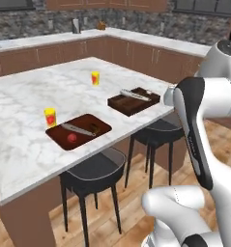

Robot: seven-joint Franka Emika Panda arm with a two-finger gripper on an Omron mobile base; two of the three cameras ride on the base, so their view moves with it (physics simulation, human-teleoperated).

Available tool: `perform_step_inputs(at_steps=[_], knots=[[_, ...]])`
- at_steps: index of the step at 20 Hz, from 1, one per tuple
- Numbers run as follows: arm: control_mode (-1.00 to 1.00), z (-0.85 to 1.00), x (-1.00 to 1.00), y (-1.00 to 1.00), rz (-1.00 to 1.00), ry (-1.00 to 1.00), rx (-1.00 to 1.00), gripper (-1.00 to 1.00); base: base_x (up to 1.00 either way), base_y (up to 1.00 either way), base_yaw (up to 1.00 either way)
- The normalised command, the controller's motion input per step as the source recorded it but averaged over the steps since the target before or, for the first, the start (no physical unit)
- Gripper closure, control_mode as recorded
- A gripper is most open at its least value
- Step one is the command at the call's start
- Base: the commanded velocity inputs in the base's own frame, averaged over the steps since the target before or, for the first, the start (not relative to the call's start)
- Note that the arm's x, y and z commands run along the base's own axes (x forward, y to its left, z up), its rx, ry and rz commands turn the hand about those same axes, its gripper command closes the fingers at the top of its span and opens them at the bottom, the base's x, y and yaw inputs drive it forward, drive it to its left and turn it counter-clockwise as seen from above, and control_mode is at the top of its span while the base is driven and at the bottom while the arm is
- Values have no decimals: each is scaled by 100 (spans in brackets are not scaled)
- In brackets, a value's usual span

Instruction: Gather the sweet potato and bell pepper from the fridge and place them on a tray on the dining counter. Then gather the steak and fish from the fridge and place them on the other tray.

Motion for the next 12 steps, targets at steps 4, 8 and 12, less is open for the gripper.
perform_step_inputs(at_steps=[4,8,12], knots=[[100,0,0,0,0,0,0,100,10,6,49],[100,0,0,0,0,0,0,100,30,0,48],[100,0,0,0,0,0,0,100,43,0,47]])
